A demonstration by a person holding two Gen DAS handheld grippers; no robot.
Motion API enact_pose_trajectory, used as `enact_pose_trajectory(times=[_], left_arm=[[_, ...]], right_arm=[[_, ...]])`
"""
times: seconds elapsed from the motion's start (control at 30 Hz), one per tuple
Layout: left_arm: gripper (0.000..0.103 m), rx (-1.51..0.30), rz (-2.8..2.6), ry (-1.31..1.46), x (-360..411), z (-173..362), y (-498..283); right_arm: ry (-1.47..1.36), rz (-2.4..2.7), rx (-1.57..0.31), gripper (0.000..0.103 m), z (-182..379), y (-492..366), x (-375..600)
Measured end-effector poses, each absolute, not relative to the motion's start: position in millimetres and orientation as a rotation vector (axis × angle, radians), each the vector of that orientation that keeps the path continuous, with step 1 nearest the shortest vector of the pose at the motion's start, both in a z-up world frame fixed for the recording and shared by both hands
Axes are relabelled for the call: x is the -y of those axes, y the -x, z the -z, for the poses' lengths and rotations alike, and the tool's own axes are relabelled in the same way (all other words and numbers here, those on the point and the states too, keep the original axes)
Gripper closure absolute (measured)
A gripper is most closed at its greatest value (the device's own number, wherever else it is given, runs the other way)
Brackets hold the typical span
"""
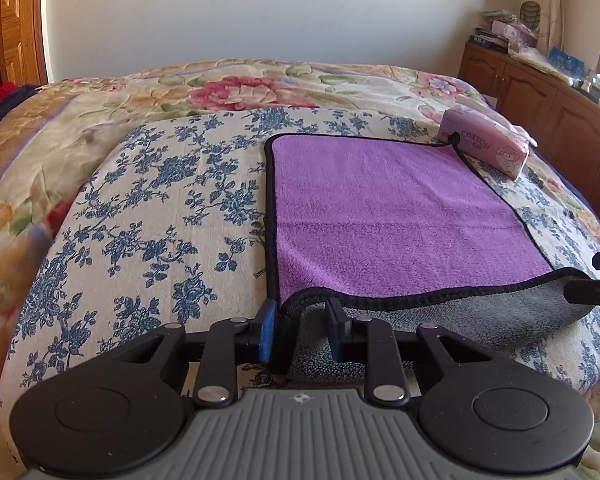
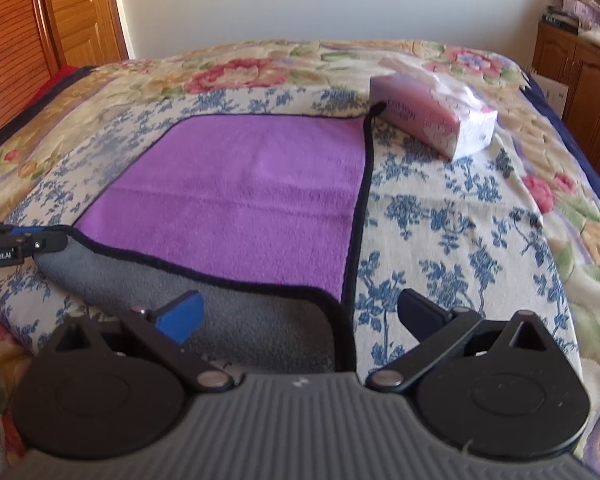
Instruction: Fold towel
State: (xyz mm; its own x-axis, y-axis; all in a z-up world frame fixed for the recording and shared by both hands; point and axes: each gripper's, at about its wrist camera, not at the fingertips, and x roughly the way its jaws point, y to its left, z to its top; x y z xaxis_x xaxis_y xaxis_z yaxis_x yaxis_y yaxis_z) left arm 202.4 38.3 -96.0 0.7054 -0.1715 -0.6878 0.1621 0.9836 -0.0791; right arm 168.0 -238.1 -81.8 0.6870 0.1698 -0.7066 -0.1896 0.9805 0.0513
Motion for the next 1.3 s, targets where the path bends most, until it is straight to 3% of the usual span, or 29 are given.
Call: enact_pose_trajectory(times=[0.13, 0.2, 0.53, 0.73, 0.9, 1.03, 1.07, 1.3], left_arm=[[0.074, -0.774, 0.186, 0.011, -38, 97, -202], [0.074, -0.774, 0.186, 0.013, -38, 97, -201], [0.08, -0.784, 0.186, 0.005, -37, 99, -202], [0.086, -0.786, 0.186, 0.006, -38, 98, -202], [0.091, -0.785, 0.188, 0.006, -38, 98, -202], [0.094, -0.781, 0.193, 0.003, -35, 95, -200], [0.095, -0.779, 0.194, 0.0, -34, 95, -200], [0.097, -0.745, 0.208, 0.003, -31, 87, -196]], right_arm=[[-0.001, -0.218, -0.804, 0.001, 82, -170, 241], [-0.017, -0.225, -0.813, 0.011, 82, -171, 244], [-0.05, -0.263, -0.862, 0.036, 84, -175, 248], [-0.031, -0.262, -0.883, 0.057, 85, -176, 248], [-0.016, -0.251, -0.88, 0.081, 85, -175, 250], [-0.007, -0.246, -0.88, 0.085, 85, -176, 252], [-0.006, -0.247, -0.88, 0.093, 85, -176, 252], [-0.011, -0.241, -0.862, 0.099, 84, -176, 254]])
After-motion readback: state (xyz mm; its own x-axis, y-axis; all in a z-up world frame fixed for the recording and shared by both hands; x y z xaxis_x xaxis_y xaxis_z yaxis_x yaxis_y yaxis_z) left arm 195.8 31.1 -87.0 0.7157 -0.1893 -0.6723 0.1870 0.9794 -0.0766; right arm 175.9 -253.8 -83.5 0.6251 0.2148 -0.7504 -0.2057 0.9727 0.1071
